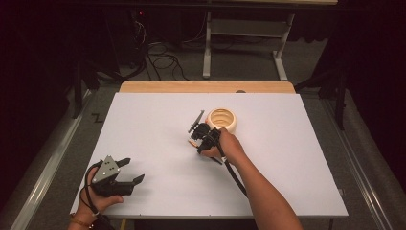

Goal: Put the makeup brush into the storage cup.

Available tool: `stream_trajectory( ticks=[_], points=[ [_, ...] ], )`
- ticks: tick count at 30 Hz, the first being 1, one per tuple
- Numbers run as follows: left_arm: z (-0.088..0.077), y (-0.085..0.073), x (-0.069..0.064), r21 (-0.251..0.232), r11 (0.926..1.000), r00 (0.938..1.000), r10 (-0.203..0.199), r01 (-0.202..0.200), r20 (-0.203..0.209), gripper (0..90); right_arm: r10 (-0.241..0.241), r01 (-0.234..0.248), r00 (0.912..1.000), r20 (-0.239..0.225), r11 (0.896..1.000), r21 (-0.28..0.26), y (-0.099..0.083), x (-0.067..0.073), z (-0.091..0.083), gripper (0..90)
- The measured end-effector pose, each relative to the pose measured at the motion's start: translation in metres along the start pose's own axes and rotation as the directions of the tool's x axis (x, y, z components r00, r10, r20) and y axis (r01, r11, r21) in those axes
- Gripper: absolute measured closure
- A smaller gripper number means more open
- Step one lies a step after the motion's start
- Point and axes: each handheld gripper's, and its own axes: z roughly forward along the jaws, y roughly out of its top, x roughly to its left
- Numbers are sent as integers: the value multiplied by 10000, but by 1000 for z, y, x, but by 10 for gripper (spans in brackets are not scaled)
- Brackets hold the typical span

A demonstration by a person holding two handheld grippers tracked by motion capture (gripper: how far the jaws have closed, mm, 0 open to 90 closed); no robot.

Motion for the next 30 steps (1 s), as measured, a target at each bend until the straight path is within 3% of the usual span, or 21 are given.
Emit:
stream_trajectory(
  ticks=[6, 10, 18, 30],
  points=[
    [0, -1, 0, 41, 10000, 10000, -7, 7, 45, 229, -42, 40, 9999, 134, 9999, 117, 5, 1, 1, 764],
    [0, 0, 0, 56, 10000, 10000, -6, 5, 55, 229, -35, 35, 10000, 70, 10000, 90, 4, 3, 1, 844],
    [0, -1, 0, 94, 10000, 10000, -8, 8, 50, 230, -199, 198, 9997, 116, 9997, 127, 3, 4, 0, 846],
    [-2, -1, 0, 79, 10000, 10000, -16, 16, 8, 229, -335, 337, 9994, 43, 9979, -562, -4, 5, -16, 846]
  ],
)
